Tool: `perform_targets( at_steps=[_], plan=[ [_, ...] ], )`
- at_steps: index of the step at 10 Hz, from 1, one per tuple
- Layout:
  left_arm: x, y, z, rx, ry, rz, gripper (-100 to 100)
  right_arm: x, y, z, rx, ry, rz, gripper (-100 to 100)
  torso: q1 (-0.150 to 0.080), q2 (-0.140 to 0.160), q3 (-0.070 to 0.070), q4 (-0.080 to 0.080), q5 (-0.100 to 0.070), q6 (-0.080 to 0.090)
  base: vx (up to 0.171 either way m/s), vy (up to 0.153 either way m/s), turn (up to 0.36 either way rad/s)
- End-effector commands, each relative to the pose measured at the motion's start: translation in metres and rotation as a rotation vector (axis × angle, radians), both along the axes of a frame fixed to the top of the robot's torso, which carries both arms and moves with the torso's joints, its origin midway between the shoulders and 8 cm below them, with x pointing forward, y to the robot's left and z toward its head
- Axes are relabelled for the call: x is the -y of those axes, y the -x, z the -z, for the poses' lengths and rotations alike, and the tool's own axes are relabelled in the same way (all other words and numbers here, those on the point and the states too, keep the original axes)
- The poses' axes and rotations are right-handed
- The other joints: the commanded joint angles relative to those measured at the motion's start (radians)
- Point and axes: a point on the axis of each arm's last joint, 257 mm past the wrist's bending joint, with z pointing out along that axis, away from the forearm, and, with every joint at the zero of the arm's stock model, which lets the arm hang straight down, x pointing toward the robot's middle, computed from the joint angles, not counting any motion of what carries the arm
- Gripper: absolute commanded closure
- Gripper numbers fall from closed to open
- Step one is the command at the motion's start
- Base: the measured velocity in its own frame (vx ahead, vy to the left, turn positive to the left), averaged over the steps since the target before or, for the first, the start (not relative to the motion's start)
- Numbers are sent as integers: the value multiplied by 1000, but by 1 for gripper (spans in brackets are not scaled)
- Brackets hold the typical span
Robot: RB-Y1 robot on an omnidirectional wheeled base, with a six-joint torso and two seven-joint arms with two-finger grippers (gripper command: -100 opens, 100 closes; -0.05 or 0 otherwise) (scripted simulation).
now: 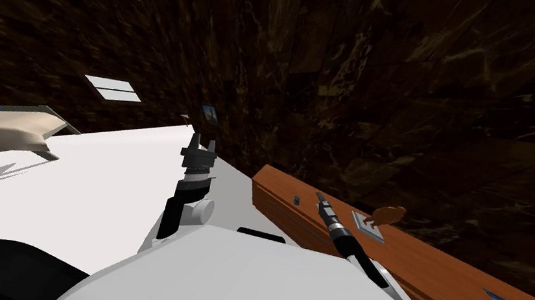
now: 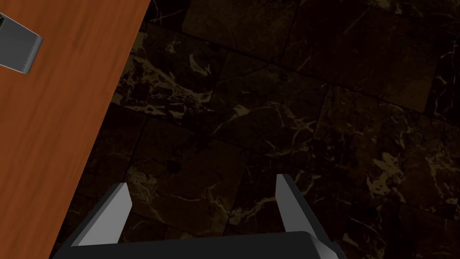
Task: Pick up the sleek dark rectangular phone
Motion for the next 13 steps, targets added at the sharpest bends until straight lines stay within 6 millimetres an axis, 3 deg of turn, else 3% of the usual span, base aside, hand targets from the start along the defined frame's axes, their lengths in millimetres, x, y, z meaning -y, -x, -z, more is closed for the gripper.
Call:
perform_targets(
  at_steps=[1, 3, 4, 5, 6, 8, 13],
  plan=[
    [0, 0, 0, 0, 0, 0, 0, 5, 4, 14, -48, 5, 7, -100, 0, 0, 0, 0, 0, 0, -5, -49, 199],
    [0, 0, 0, 0, 0, 0, 0, 17, 16, 57, -180, 16, 12, -100, 1, 0, 0, 0, 0, 0, -11, -55, 368],
    [0, 0, 0, 0, 0, 0, 0, 20, 18, 64, -203, 20, 21, -100, 0, 0, 0, 0, 0, 0, -8, -58, 307],
    [0, 0, 0, 0, 0, 0, 0, 25, 26, 85, -273, 27, 24, -100, 0, 0, 0, 0, 0, 1, -2, -49, 339],
    [0, 0, 0, 0, 0, 0, 0, 27, 28, 88, -279, 29, 27, -100, 1, -1, 0, 0, 0, 1, -2, -43, 207],
    [0, 0, 0, 0, 0, 0, 0, 36, 45, 125, -405, 43, 29, -100, 1, -1, -1, 0, 0, 0, -2, -51, 419],
    [0, 0, 0, 0, 0, 0, 0, 61, 88, 187, -636, 82, 55, -100, 1, -2, -1, 0, 0, 2, -3, -50, 329]
  ],
)
